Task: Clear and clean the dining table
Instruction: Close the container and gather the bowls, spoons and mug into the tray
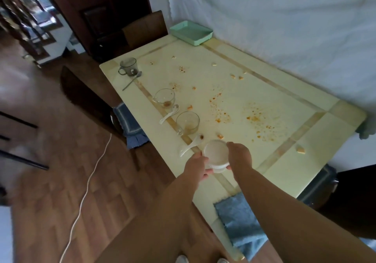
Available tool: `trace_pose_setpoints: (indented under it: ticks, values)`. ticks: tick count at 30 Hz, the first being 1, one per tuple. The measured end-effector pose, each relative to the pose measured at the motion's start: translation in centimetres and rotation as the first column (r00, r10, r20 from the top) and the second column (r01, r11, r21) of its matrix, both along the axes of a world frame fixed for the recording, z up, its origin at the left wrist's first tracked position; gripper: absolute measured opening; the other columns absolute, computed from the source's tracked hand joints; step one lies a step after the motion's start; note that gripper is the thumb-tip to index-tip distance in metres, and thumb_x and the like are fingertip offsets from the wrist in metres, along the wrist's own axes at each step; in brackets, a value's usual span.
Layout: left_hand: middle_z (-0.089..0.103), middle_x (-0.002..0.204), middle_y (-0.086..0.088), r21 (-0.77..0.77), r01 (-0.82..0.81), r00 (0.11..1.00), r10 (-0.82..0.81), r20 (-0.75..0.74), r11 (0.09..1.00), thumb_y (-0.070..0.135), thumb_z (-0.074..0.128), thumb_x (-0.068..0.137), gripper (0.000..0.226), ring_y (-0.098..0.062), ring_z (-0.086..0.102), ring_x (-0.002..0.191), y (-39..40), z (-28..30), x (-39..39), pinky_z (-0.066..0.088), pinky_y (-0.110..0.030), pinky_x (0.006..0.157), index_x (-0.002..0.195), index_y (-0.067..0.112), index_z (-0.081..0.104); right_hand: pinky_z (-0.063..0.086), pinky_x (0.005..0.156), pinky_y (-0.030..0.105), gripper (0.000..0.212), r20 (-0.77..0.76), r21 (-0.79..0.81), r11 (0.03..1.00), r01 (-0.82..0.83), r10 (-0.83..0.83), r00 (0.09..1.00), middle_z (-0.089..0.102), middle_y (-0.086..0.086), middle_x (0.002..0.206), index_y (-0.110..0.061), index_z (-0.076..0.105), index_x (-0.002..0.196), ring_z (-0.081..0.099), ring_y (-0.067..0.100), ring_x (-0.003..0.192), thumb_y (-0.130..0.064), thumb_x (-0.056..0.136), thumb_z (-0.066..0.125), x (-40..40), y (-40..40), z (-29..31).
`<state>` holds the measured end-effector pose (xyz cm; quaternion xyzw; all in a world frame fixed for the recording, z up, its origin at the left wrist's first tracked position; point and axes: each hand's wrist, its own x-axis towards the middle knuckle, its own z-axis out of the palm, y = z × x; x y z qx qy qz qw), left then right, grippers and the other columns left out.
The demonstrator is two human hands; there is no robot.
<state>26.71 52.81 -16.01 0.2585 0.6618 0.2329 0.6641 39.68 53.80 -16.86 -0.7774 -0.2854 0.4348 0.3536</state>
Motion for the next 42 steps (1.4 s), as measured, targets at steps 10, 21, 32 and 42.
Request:
trace_pose_setpoints:
  ticks: [10,21,32,42]
  values:
    - [0.063,0.109,-0.004,0.241,0.135,0.989,-0.117,-0.087,0.961,0.012,0.054,0.092,0.017,-0.015,0.073,0.075,5.4,2.1,-7.4,0.056,-0.028,0.069,0.100,0.025,0.061,0.047,0.056,0.026,0.021,0.168,0.145,0.987,0.072,-0.097,0.981,0.068,-0.003,0.068,-0.022,0.071,0.080,0.067,0.022,0.065,-0.033,0.089,0.056,-6.4,3.3,2.4]
    - [0.065,0.100,-0.001,0.387,0.236,0.969,-0.243,-0.031,0.891,0.016,0.055,0.095,0.017,-0.019,0.067,0.088,15.7,7.1,-19.5,0.056,-0.034,0.074,0.111,0.018,0.061,0.044,0.053,0.022,0.013,0.177,0.308,0.924,0.225,-0.288,0.941,0.066,-0.007,0.075,-0.021,0.071,0.087,0.058,0.009,0.067,-0.029,0.088,0.061,-19.0,11.7,7.3]
    - [0.063,0.108,-0.004,0.416,0.225,0.972,-0.232,-0.034,0.881,0.012,0.053,0.096,0.026,-0.023,0.063,0.097,21.9,9.2,-25.4,0.051,-0.028,0.068,0.121,0.017,0.057,0.057,0.063,0.038,0.010,0.160,0.321,0.924,0.208,-0.269,0.950,0.066,-0.004,0.077,-0.024,0.064,0.082,0.067,0.025,0.071,-0.026,0.088,0.057,-24.9,17.8,9.3]
    - [0.061,0.104,-0.002,0.414,0.213,0.977,-0.200,-0.076,0.885,0.007,0.053,0.095,0.026,-0.011,0.062,0.077,29.0,9.2,-24.5,0.054,-0.026,0.066,0.119,0.016,0.058,0.060,0.070,0.042,0.011,0.091,0.321,0.929,0.186,-0.225,0.970,0.066,-0.006,0.082,-0.027,0.064,0.085,0.068,0.026,0.075,-0.023,0.087,0.053,-24.3,25.5,9.3]
